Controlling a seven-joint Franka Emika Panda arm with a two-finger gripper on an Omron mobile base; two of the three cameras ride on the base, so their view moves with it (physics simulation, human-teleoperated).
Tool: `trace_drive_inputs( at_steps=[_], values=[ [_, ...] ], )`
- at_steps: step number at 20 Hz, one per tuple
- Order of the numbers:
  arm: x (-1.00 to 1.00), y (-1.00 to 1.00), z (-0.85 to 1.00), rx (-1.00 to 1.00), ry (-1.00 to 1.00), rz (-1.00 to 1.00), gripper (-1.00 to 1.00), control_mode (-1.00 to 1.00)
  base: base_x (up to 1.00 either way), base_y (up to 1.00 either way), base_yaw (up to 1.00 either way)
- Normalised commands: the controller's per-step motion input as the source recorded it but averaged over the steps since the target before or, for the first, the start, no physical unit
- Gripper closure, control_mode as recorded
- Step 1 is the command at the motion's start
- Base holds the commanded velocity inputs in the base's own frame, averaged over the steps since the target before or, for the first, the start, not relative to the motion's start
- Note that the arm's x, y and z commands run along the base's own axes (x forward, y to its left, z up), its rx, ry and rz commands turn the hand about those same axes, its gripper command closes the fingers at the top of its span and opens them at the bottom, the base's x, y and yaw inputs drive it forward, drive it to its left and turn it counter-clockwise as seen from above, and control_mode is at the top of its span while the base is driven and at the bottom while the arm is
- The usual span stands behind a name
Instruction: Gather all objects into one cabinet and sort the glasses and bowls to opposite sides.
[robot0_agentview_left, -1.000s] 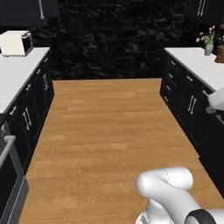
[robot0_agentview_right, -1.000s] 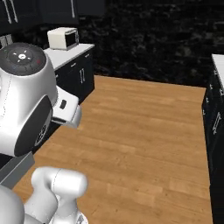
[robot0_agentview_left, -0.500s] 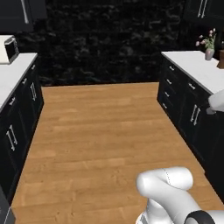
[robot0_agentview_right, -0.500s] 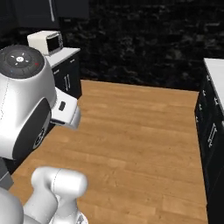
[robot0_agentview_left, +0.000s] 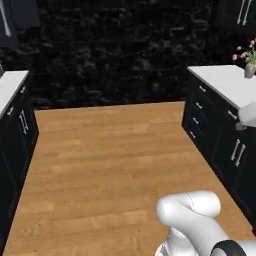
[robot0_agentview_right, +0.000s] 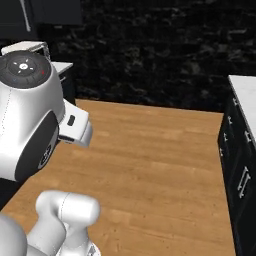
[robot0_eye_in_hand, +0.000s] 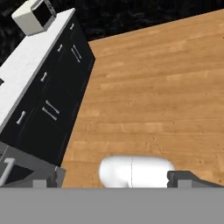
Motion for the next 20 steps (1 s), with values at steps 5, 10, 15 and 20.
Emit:
trace_drive_inputs(
  at_steps=[5,10,15,20],
  values=[
    [0.0,0.0,0.0,0.0,0.0,0.0,-1.0,1.0,1.0,-0.09,-0.08],
    [0.0,0.0,0.0,0.0,0.0,0.0,-1.0,1.0,1.0,-0.05,-0.08],
    [0.0,0.0,0.0,0.0,0.0,0.0,-1.0,1.0,1.0,0.0,-0.07],
    [0.0,0.0,0.0,0.0,0.0,0.0,-1.0,1.0,1.0,0.0,-0.07]
  ],
)
